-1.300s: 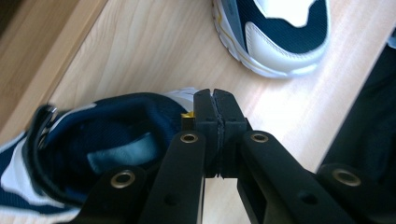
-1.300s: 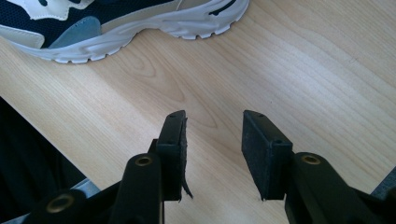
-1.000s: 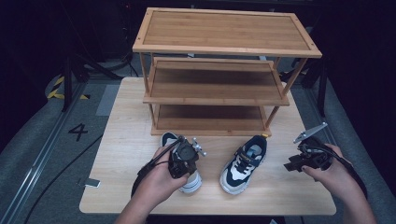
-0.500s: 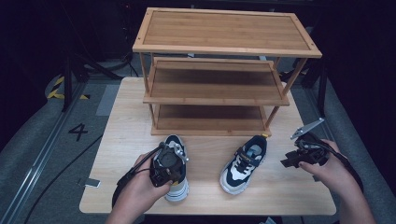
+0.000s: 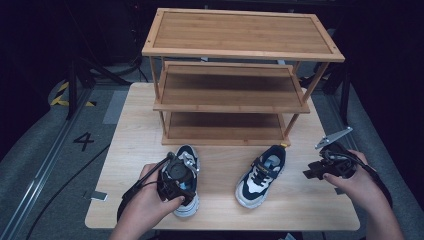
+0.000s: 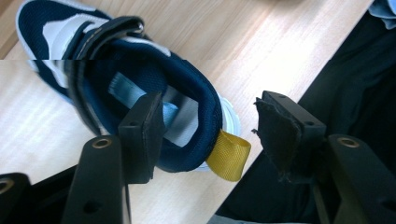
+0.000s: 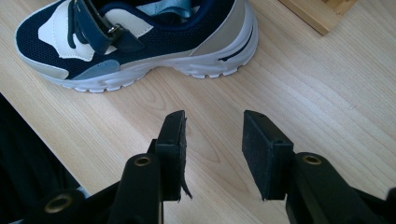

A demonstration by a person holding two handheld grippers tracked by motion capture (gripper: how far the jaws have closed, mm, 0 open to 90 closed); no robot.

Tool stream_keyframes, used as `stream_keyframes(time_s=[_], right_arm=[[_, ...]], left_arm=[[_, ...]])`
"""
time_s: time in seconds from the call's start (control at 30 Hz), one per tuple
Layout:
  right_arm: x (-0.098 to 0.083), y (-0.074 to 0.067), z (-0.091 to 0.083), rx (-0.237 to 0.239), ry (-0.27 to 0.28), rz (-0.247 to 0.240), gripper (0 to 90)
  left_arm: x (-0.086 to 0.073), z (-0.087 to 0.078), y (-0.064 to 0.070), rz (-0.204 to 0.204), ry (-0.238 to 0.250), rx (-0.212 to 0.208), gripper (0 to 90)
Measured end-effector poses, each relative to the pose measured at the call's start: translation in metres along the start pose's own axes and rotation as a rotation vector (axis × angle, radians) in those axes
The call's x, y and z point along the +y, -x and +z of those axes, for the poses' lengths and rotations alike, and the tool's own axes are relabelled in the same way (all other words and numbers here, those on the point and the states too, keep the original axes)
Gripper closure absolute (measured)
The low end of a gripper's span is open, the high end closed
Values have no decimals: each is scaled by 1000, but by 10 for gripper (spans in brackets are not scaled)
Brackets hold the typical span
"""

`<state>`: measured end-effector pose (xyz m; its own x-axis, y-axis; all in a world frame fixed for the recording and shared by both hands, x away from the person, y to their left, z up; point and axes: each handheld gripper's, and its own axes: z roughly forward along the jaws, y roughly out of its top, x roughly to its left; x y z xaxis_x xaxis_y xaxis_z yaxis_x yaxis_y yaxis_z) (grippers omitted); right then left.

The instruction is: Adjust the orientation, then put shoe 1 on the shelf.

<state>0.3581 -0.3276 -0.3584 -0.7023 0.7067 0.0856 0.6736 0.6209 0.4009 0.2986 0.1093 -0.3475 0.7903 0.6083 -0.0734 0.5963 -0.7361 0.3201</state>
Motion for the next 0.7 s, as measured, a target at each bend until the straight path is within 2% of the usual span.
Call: stream_keyframes(time_s=[0.13,0.37,0.57,0.63,0.7], right_arm=[[0,0,2,1,-5,4,597],[2,-2,2,1,3,-9,597],[3,-3,5,3,-5,-14,597],[3,-3,5,5,-4,-17,596],[3,-3,5,3,-3,-18,594]], left_arm=[[-1,14,-3,-35,-60,-6,406],[-4,36,-9,-25,-98,-45,430],[-8,45,-15,38,-85,-71,509],[-10,50,-18,58,-85,-121,555],[-12,56,-21,78,-63,-163,581]])
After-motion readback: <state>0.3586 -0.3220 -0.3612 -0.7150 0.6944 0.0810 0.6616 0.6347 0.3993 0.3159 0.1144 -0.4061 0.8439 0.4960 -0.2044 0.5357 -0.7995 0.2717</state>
